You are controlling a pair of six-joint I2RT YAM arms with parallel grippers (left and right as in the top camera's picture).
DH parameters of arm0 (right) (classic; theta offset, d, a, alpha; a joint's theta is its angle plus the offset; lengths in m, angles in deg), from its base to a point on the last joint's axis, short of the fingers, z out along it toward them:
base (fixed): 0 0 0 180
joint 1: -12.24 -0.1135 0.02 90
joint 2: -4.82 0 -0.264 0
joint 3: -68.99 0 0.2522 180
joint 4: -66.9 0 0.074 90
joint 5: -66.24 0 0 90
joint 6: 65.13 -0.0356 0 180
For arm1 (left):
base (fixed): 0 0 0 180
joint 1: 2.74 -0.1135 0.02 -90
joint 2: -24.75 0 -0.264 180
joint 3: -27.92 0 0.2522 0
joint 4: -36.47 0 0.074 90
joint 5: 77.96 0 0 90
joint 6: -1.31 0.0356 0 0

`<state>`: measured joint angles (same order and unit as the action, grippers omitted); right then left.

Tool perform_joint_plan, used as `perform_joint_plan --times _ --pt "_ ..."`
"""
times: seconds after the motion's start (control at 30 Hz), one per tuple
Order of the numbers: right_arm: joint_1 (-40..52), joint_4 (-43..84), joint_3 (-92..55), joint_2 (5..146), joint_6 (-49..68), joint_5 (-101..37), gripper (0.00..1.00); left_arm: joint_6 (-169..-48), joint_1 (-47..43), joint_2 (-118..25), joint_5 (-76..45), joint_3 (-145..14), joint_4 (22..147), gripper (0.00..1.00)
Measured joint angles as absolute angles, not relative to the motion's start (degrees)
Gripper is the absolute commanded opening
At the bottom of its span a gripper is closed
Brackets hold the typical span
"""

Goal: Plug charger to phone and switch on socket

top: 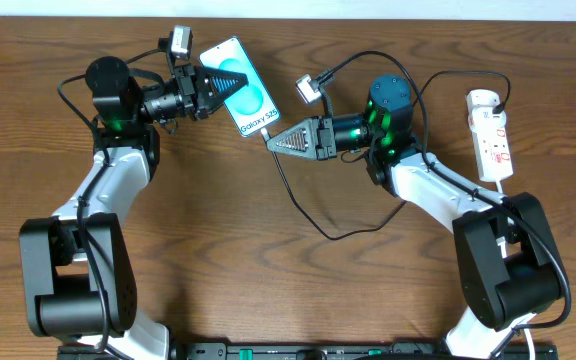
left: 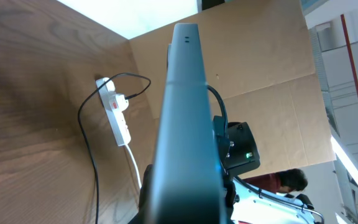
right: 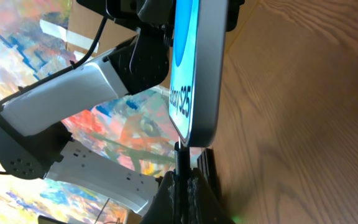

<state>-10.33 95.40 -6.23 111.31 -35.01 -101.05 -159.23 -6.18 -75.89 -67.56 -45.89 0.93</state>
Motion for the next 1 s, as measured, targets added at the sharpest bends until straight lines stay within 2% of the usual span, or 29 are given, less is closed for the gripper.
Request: perform_joint_plan --times 1.0 --pt "-9.7 95.3 -6.2 111.3 -35.0 -100.8 0.01 -159.2 -6.2 -75.9 -67.6 -45.9 0.3 0.07"
